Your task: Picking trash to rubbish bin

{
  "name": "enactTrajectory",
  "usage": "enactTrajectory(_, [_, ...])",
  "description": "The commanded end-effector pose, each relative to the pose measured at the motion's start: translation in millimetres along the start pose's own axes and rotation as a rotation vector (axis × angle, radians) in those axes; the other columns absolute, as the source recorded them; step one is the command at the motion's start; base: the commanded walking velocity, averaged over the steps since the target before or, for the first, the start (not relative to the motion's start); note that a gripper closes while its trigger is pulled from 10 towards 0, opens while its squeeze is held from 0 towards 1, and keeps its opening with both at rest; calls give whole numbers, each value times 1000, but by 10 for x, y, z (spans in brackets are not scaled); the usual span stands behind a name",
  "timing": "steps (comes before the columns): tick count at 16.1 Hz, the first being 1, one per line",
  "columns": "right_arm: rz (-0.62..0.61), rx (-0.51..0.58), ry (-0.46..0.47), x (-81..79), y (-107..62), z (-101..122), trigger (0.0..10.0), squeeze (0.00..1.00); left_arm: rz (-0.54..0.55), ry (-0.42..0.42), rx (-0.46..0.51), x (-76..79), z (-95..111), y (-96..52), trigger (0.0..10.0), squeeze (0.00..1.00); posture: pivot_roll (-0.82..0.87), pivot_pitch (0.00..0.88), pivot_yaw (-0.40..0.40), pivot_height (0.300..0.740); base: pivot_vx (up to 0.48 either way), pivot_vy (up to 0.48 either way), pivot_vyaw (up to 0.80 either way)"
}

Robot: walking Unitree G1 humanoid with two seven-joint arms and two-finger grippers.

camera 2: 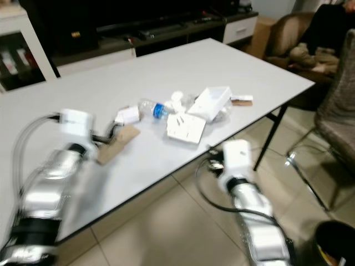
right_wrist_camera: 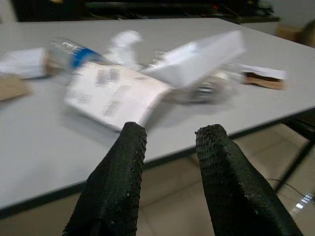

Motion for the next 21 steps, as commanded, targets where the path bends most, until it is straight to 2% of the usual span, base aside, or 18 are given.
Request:
enactTrajectory(1, [10,11,11,-52,-26,41,10000,0,25,-14,-18,-122,-46,3,10000,1000,-82,1,0,740,345,0,0])
enactTrajectory(2, [11,7,11,-55,-36,37,10000,0,18,-40,-26,-125,-74,37,10000,1000,-86,3,1,740,0,0,0])
enactTrajectory(4, [25,0,9,-73,-87,31,10000,0,-44,-41,-5,-102,-60,130,10000,1000,-88,7,6,740,0,0,0])
enactTrajectory(6, [33,0,15,-91,-145,27,10000,0,-81,-2,-35,-151,-58,232,10000,1000,-91,17,26,740,0,0,0])
enactTrajectory(8, [24,-2,22,-46,-161,36,10000,0,-126,-4,-71,-133,-71,310,10000,1000,-84,28,41,740,0,0,0])
enactTrajectory(9, [22,2,25,-42,-172,54,10000,0,-146,21,-80,-130,-76,326,10000,1000,-84,44,44,740,0,0,0])
enactTrajectory(11, [41,9,28,-68,-208,91,10000,0,-115,81,-111,-210,-119,370,10000,1000,-78,77,48,740,0,0,0])
enactTrajectory(15, [58,-5,42,-124,-321,89,10000,0,-35,94,-204,-409,-281,342,10000,1000,-82,126,49,740,0,0,0])
enactTrajectory(16, [60,-12,48,-132,-333,82,10000,0,-35,77,-225,-417,-327,330,10000,220,-80,131,47,740,0,0,0])
enactTrajectory(17, [65,-25,46,-148,-346,64,10000,0,-46,31,-250,-412,-381,318,10000,0,-81,131,45,740,0,0,0])
enactTrajectory(19, [71,-32,43,-170,-350,58,10000,0,-52,55,-291,-420,-460,288,10000,0,-79,136,42,740,0,0,0])
enactTrajectory(21, [76,-35,45,-186,-335,68,10000,0,-68,21,-358,-441,-562,240,10000,0,-74,129,39,740,0,0,0])
Point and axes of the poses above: a point about 5 cm out from each wrist's last joint towards the gripper, its own y axis pointing out of the wrist towards the gripper, its own z axis along the axis of the wrist's last joint, x = y × z, the point moved 2 cm from there along y, pointing out of the wrist towards the gripper, and after that the axes turned 8 degrees about -y, right-handed, at the moved point
